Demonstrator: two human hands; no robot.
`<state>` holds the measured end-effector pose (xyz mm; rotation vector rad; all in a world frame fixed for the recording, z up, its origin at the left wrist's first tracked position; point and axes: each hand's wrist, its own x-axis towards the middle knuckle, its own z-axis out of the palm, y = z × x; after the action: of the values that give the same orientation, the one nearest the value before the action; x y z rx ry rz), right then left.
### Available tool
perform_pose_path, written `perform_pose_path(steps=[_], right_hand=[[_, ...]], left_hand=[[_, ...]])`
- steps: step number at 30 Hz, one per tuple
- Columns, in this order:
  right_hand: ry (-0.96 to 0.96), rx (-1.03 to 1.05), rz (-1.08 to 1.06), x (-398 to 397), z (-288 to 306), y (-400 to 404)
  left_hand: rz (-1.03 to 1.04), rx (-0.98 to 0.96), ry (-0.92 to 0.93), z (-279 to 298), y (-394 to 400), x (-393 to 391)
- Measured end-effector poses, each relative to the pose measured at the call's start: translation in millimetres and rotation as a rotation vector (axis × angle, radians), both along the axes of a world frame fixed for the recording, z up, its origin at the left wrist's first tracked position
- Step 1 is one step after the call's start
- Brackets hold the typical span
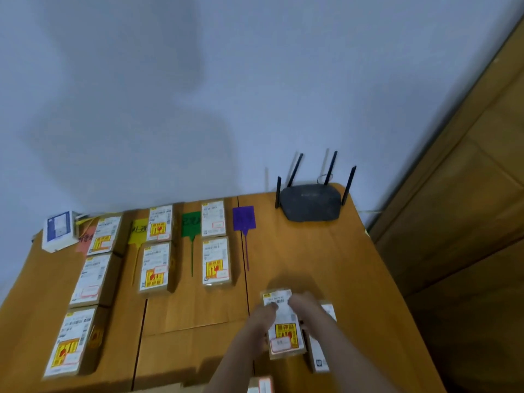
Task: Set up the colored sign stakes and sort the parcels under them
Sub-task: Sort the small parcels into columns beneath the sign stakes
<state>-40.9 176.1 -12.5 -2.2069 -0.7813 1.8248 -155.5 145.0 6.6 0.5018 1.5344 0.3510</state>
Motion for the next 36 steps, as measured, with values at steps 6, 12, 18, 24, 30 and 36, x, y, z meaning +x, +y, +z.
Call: perform_pose_path(steps=[6,12,18,24,30,36], right_hand=[[0.053,0.153,0.006,-15.9,60.5,44.1],[0.157,0.319,0.031,-29.7,124.2,44.4],[0.248,0.421,0.053,-42.6,147.9,33.0],[0.448,0.407,0.054,-66.9,147.7,-1.5],[0.542,0.479,0.068,-100.7,179.4,-35.6],[0.45,0.625,0.163,-173.1,212.4,-66.2]], left_hand=[[0.127,0.168,0.029,33.3,37.8,-28.1],[0.226,0.337,-0.037,73.9,42.1,-44.9],[0.38,0.44,-0.094,113.4,19.7,-65.5],[0.372,0.514,-0.151,135.3,-21.7,-102.7],[0.37,0.596,-0.201,155.0,-54.9,-148.9],[0.381,0.699,-0.239,175.5,-85.6,-220.2]])
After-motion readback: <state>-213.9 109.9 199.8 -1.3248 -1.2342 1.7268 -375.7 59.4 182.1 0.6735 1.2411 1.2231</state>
